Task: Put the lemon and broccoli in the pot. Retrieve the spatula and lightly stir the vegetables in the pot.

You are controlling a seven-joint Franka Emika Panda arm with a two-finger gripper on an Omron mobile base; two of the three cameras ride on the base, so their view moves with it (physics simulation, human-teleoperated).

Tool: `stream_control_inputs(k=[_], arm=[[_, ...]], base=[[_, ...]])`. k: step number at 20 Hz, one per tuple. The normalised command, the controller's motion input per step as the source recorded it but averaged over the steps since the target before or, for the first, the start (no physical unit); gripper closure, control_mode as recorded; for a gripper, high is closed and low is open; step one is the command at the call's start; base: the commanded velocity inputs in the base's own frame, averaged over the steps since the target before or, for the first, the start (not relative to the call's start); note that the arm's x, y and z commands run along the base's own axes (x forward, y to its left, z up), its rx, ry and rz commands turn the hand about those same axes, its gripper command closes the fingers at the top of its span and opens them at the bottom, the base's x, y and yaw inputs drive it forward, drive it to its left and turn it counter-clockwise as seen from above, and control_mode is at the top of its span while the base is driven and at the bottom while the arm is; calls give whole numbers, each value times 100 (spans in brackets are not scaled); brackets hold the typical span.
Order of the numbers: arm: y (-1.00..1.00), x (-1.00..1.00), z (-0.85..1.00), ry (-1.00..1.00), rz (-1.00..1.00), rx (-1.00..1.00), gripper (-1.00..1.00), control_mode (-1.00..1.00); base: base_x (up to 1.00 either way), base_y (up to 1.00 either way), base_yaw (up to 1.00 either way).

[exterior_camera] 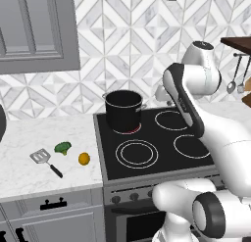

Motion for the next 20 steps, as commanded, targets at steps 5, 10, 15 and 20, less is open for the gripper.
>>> stream_control_inputs(k=[5, 10, 15, 20], arm=[[18, -38, 0, 0, 3, 0, -100, -100], [43, -58, -6, 0, 5, 0, -100, -100], [54, -24, -23, 0, 8, 0, -100, -100], [61, 0, -34, 0, 8, 0, -100, -100]], base=[[0, 0, 0], [0, 0, 0], [0, 0, 0], [0, 0, 0]])
